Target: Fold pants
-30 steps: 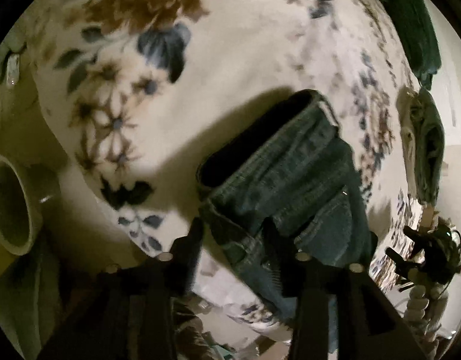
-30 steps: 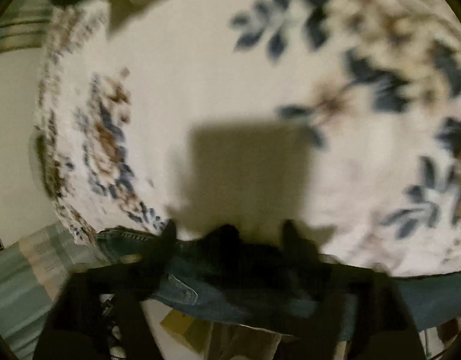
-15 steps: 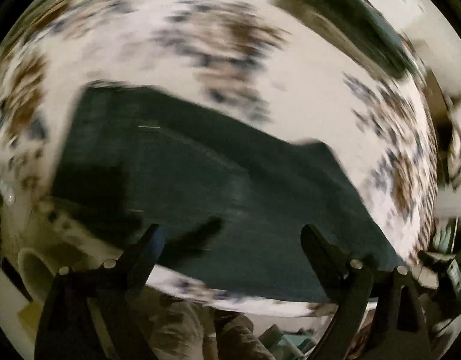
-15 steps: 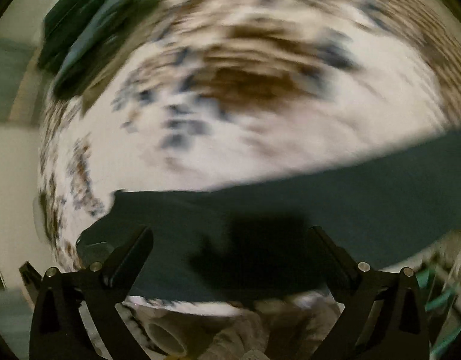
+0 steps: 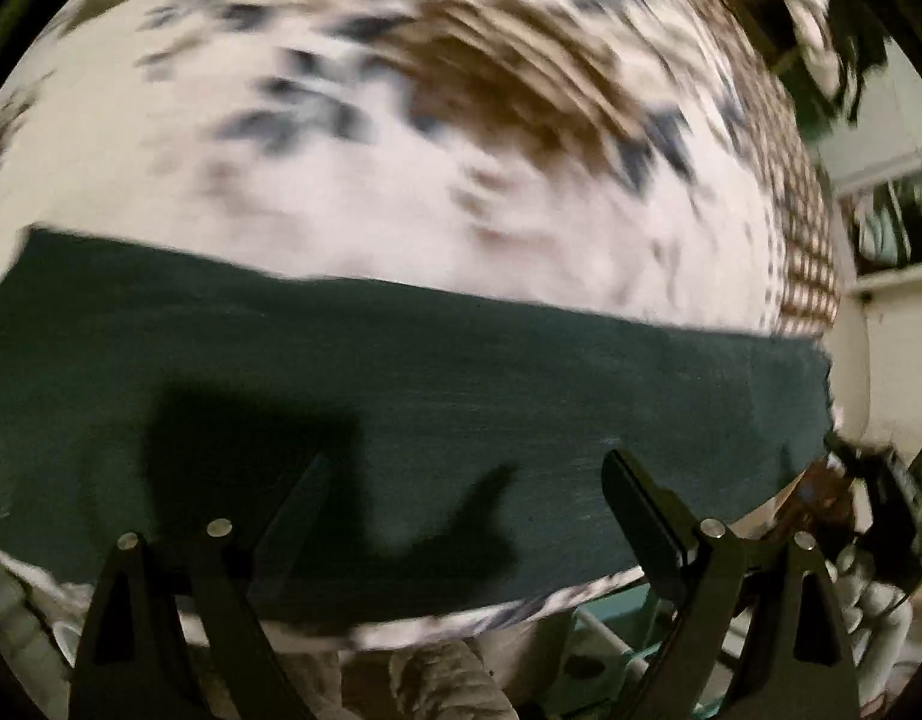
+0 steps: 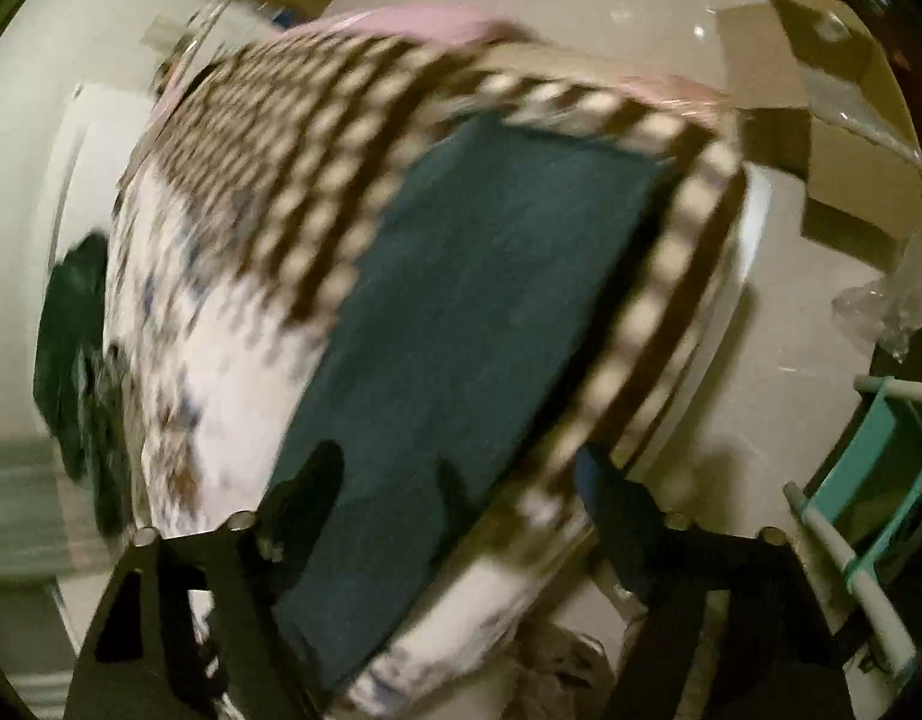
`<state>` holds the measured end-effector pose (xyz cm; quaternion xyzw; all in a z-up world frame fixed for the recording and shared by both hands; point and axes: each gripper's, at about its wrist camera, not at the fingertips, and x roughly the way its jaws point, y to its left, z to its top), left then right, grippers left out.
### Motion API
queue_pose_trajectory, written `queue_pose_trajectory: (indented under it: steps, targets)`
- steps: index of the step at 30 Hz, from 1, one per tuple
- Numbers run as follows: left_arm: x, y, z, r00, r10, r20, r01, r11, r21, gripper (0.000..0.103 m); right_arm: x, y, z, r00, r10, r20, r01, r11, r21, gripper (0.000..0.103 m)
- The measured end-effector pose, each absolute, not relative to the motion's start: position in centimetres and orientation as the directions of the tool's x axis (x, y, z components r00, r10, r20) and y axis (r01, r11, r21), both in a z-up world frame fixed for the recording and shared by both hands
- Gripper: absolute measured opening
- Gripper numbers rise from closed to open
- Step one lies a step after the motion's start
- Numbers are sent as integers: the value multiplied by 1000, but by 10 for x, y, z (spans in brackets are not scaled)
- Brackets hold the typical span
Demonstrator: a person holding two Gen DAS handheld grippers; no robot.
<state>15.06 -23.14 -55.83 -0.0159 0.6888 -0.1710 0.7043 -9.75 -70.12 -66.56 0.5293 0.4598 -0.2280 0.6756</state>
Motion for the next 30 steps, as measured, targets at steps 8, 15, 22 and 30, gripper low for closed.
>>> queue_pose_trajectory:
  steps: [8,15,22,30]
  targets:
    - [139,-294,-601,-10,-160,-987,299,942,-155,103,-97,-743,-701,628,166,-760,715,261,648,66]
    - [132,-301,-605,58,-119,-991,285,953,-98,103,-71,-760,-719,749,227,-623,586,213,782,65]
    - [124,-302,-609,84,-87,-993,208,976,-68,103,-47,-767,-729,789,280,-547,509,202,837,64]
    - [132,-307,-605,61,-64,-996,212,976,-50,103,-30,-754,-731,728,236,-643,606,217,765,8]
